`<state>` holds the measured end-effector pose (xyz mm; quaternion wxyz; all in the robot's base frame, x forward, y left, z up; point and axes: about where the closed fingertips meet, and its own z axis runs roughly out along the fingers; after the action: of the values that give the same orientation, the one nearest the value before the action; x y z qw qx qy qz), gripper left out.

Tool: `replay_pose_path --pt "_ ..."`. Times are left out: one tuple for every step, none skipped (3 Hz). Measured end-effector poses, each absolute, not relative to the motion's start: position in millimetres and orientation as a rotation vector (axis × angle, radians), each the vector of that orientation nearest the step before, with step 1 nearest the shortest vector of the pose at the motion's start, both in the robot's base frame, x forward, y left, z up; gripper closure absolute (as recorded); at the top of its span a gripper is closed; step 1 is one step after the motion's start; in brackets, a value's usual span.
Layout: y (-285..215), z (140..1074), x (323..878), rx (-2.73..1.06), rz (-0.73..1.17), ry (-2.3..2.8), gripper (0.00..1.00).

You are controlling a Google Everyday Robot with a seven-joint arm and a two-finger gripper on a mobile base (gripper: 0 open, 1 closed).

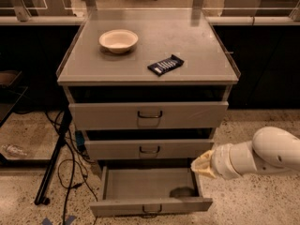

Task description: Close bottom drawer

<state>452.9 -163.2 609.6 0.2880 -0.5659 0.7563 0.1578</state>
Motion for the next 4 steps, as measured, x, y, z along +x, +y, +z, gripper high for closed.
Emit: replay_pose_path --pt "-197 549 515 -1.477 0.448 1.957 1.00" --pt "-210 510 541 -1.423 0.594 1.933 1.00" --pt "-219 511 563 -1.394 0.585 1.915 1.00" --pt "-206 489 546 -1.431 0.639 1.920 1.00"
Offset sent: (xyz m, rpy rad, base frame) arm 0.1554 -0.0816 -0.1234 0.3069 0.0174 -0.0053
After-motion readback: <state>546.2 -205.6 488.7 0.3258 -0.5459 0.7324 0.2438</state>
